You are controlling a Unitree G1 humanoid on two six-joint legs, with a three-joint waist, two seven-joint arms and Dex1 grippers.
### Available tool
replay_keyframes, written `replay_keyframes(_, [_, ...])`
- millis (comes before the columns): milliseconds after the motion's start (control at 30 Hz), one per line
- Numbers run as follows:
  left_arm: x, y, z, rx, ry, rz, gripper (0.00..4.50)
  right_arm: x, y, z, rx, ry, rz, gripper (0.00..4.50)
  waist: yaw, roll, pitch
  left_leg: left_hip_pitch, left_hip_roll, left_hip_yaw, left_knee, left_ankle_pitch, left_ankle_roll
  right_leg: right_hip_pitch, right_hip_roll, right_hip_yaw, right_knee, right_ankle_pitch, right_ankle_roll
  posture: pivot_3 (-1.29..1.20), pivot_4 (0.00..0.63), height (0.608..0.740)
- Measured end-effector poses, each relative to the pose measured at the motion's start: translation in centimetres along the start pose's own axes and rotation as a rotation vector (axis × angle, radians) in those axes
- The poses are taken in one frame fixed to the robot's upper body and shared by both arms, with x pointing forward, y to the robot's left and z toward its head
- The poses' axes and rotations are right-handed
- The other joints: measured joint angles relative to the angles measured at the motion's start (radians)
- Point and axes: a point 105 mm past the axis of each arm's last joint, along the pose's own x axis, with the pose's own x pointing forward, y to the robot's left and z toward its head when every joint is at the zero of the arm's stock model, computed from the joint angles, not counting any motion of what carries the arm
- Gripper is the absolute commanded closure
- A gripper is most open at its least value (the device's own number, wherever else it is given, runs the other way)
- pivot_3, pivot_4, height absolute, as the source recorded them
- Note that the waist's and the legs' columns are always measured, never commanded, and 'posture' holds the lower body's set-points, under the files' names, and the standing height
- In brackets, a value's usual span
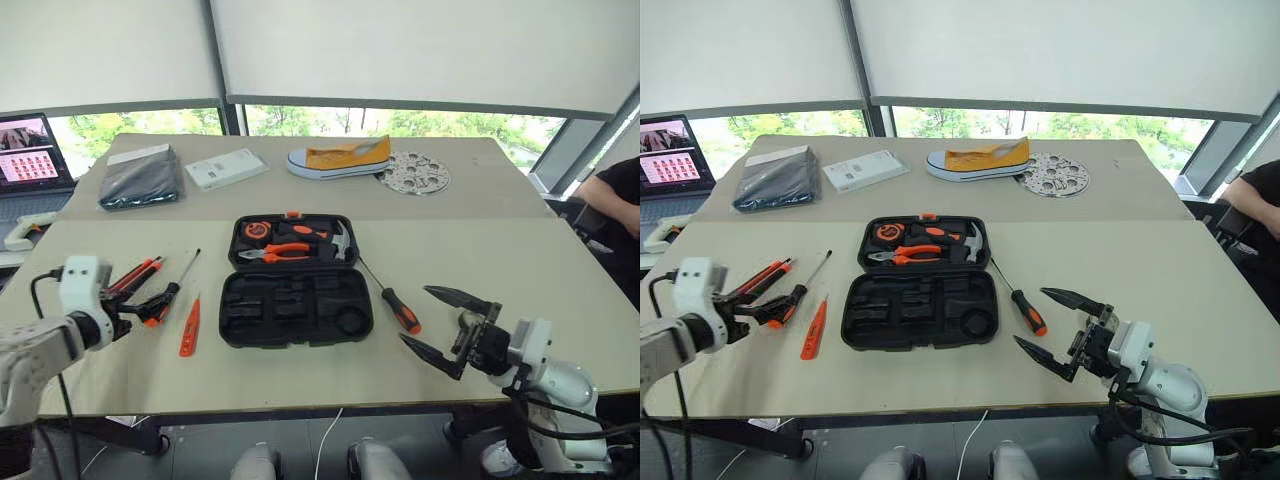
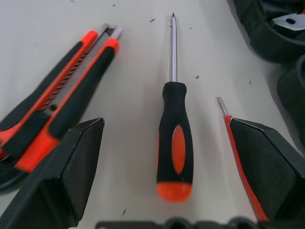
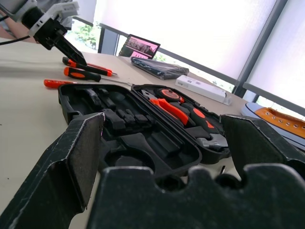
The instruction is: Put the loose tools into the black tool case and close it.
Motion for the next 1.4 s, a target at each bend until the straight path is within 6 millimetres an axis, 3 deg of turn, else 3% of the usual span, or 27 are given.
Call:
replay_keyframes(67, [0.8,-0.1,-0.5,0.009,0.03,0.003,1.06,-0.1,0.0,-0.1,-0.006,0.005,-0.002,0.0,0.001,0.0,0.0,0.0,0.0,0.0,0.0,0.0,0.0,0.0,0.0,0.0,0.0,0.0,0.0,0.0,0.15,0.74])
replay_keyframes(133, [1.2,-0.2,-0.8,0.017,0.044,0.004,1.93,-0.1,0.1,-0.1,-0.012,0.008,0.0,0.0,0.003,0.0,0.0,0.0,0.0,0.0,0.0,0.0,0.0,0.0,-0.001,0.0,0.0,0.0,0.0,0.0,0.15,0.74])
replay_keyframes(300, [1.2,0.3,-1.1,0.036,0.045,0.003,3.62,-0.3,0.5,-0.3,-0.005,0.018,0.022,0.0,0.002,0.0,0.0,0.001,0.0,0.0,0.0,0.0,0.0,0.0,-0.001,0.0,0.0,0.0,0.0,0.0,0.15,0.74])
replay_keyframes(400, [0.9,0.7,-1.0,0.08,0.003,-0.023,3.62,-0.5,0.6,-0.1,0.007,0.009,0.031,0.0,0.0,0.0,0.0,0.001,0.0,0.0,0.0,0.0,0.0,0.0,-0.001,0.0,0.0,0.0,0.0,0.0,0.15,0.74])
replay_keyframes(500, [0.6,0.0,1.3,0.146,-0.133,-0.109,3.62,-0.6,0.4,0.2,0.009,-0.001,0.034,0.0,0.005,-0.001,0.0,-0.001,0.0,0.0,0.0,0.0,0.0,-0.001,-0.001,-0.001,0.0,-0.001,-0.002,0.0,0.15,0.74])
replay_keyframes(567, [0.3,-1.2,4.1,0.204,-0.239,-0.195,3.62,-0.5,-0.2,0.6,0.017,-0.012,0.016,0.0,0.014,-0.001,0.001,-0.002,0.0,0.0,0.001,0.0,-0.001,-0.001,-0.002,-0.001,-0.001,-0.002,-0.004,0.0,0.15,0.74])
replay_keyframes(633, [-0.2,-3.3,6.7,0.369,-0.299,-0.315,3.62,-0.6,-1.4,0.9,0.005,0.011,0.0,0.0,0.022,-0.001,0.001,-0.003,-0.002,0.001,0.002,0.0,-0.001,-0.001,-0.003,-0.001,-0.002,-0.002,-0.004,0.0,0.15,0.74])
replay_keyframes(700, [-0.6,-6.5,8.3,0.571,-0.342,-0.477,3.62,-1.1,-2.8,1.3,-0.017,0.043,-0.016,0.0,0.027,0.0,0.001,-0.003,-0.002,0.002,0.002,0.0,0.0,0.0,-0.003,0.0,-0.004,-0.002,-0.004,0.0,0.15,0.74])
replay_keyframes(800, [0.2,-10.5,7.4,0.753,-0.306,-0.657,3.62,-1.8,-4.2,1.1,-0.008,0.084,-0.027,0.0,0.027,0.0,0.001,-0.005,-0.002,0.002,0.002,0.0,0.001,0.0,-0.001,0.0,-0.004,0.0,0.001,0.0,0.15,0.74])
replay_keyframes(900, [2.4,-13.1,5.4,0.885,-0.204,-0.758,3.62,-1.6,-5.5,1.2,-0.005,0.108,-0.023,0.0,0.023,0.0,0.001,-0.007,-0.002,0.001,0.002,0.0,0.001,-0.002,0.001,0.001,-0.004,0.001,0.003,0.0,0.15,0.74])
replay_keyframes(1000, [4.8,-13.1,4.2,0.963,-0.125,-0.74,3.62,-1.1,-5.7,1.3,0.011,0.113,-0.008,0.0,0.015,0.0,0.001,-0.007,-0.001,-0.002,0.002,0.0,0.001,-0.002,0.004,0.001,-0.004,0.001,0.003,0.0,0.15,0.74])
replay_keyframes(1100, [5.9,-13.0,3.6,1.002,-0.096,-0.739,3.62,-0.6,-5.0,1.0,0.039,0.117,0.017,0.0,0.012,0.0,0.001,-0.009,-0.001,-0.003,0.002,0.0,0.001,-0.003,0.004,0.0,-0.004,0.0,0.003,0.0,0.15,0.74])
replay_keyframes(1200, [6.7,-14.0,3.5,1.061,-0.107,-0.758,3.62,0.5,-4.3,1.2,0.043,0.1,0.042,0.0,0.016,0.0,0.001,-0.01,-0.002,-0.003,0.003,0.0,0.001,-0.002,0.002,0.0,-0.004,0.0,0.005,0.0,0.15,0.74])
replay_keyframes(1400, [7.1,-13.9,3.2,1.117,-0.109,-0.762,3.62,1.0,-4.3,1.8,0.032,0.096,0.028,0.0,0.017,0.0,0.001,-0.011,-0.003,-0.003,0.005,0.0,0.001,-0.002,0.001,0.0,-0.004,0.001,0.006,0.0,0.15,0.74])
